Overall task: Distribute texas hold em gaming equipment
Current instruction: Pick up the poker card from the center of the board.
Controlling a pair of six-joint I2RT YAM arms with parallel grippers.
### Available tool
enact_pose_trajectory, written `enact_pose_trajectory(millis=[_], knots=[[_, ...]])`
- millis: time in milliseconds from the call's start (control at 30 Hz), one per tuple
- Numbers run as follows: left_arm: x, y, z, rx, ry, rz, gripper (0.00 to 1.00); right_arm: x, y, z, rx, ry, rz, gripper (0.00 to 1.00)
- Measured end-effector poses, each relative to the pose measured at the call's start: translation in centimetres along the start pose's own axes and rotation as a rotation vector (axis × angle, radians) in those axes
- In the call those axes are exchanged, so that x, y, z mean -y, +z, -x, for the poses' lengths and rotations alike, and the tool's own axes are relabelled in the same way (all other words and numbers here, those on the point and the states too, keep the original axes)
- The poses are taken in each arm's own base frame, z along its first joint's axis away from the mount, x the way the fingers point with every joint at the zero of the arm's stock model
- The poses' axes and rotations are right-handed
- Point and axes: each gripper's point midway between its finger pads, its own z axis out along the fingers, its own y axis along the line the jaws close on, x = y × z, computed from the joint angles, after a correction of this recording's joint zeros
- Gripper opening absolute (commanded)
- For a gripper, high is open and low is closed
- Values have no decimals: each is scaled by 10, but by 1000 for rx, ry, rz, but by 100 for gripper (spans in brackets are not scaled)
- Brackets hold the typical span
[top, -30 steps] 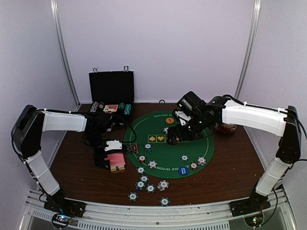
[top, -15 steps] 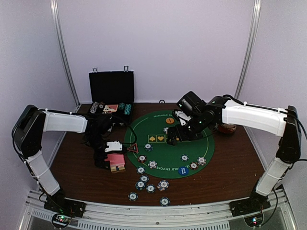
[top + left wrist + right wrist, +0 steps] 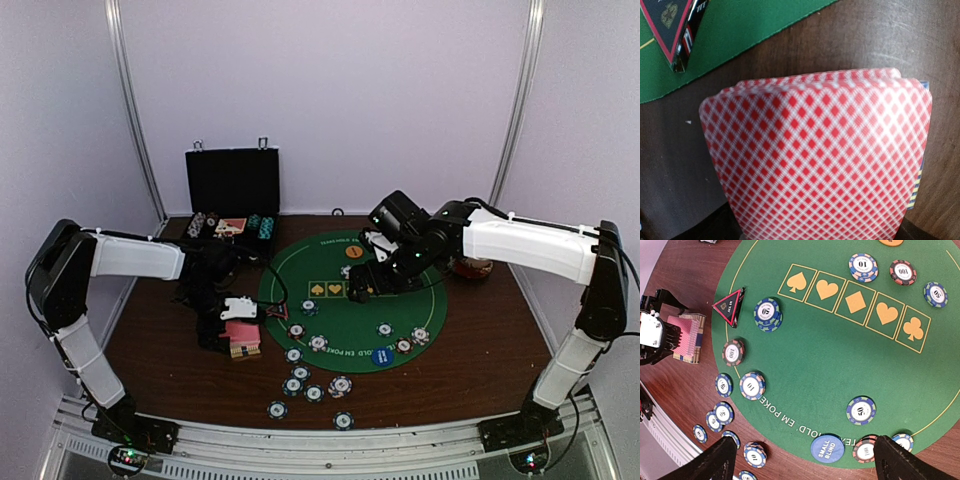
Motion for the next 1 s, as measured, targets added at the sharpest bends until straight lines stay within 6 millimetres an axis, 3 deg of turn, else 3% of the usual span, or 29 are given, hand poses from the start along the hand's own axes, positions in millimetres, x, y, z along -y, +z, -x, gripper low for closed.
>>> enact_pose_trajectory(millis=[633, 1000], knots=[[-5, -1, 2, 5, -7, 30, 64, -4, 5, -6, -19, 13, 31, 99], [-8, -2, 2, 19, -5, 63, 37, -16, 8, -4, -13, 45, 101, 98]])
